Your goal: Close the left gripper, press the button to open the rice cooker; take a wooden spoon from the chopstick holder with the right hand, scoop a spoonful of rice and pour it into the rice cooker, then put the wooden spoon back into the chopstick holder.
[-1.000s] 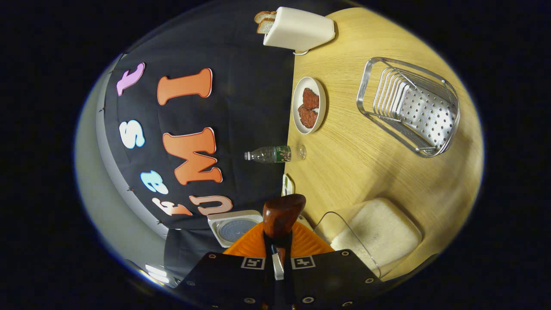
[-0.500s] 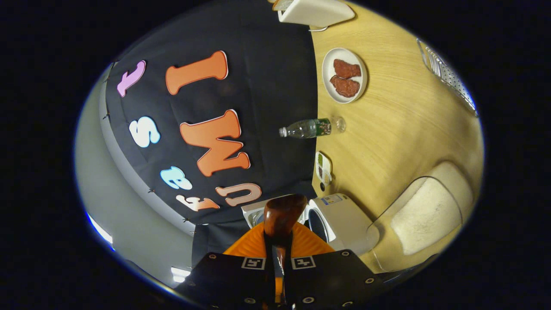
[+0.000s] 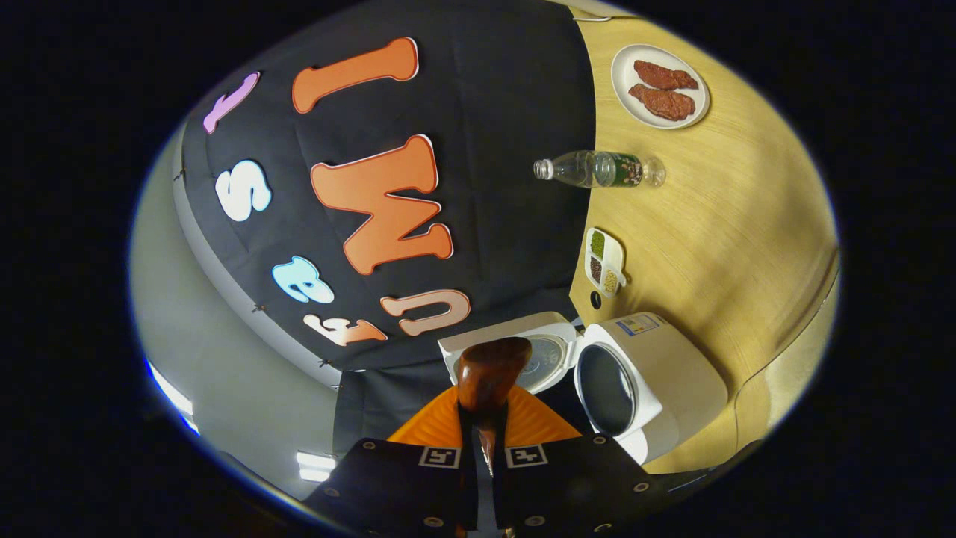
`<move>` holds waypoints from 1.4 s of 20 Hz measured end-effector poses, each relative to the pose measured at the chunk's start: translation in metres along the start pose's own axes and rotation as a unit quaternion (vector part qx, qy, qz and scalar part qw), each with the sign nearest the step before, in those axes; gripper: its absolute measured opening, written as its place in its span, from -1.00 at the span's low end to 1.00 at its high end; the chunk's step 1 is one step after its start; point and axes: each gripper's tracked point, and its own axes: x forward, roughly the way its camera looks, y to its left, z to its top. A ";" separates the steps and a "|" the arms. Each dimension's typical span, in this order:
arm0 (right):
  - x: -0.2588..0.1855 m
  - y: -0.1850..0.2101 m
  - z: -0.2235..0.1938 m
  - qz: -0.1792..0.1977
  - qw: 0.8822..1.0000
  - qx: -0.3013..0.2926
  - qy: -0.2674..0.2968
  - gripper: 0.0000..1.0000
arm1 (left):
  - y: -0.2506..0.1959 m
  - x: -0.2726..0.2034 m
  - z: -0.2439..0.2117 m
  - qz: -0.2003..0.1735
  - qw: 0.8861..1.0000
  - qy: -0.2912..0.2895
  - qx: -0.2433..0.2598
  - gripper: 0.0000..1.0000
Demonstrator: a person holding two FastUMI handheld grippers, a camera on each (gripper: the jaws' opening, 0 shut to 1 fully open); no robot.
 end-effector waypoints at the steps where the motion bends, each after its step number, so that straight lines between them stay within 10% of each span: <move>1: 0.011 0.001 -0.003 -0.005 1.000 -0.010 0.002 -0.85 | 0.009 -0.001 -0.002 0.010 1.000 0.002 -0.004 1.00; 11: 0.113 -0.005 -0.024 -0.066 0.982 -0.176 -0.024 -0.85 | 0.070 0.006 -0.014 0.064 0.998 0.008 -0.003 1.00; 28: 0.153 0.024 -0.027 -0.121 0.860 -0.490 -0.068 -0.85 | 0.043 0.059 -0.031 0.000 0.999 0.033 0.009 1.00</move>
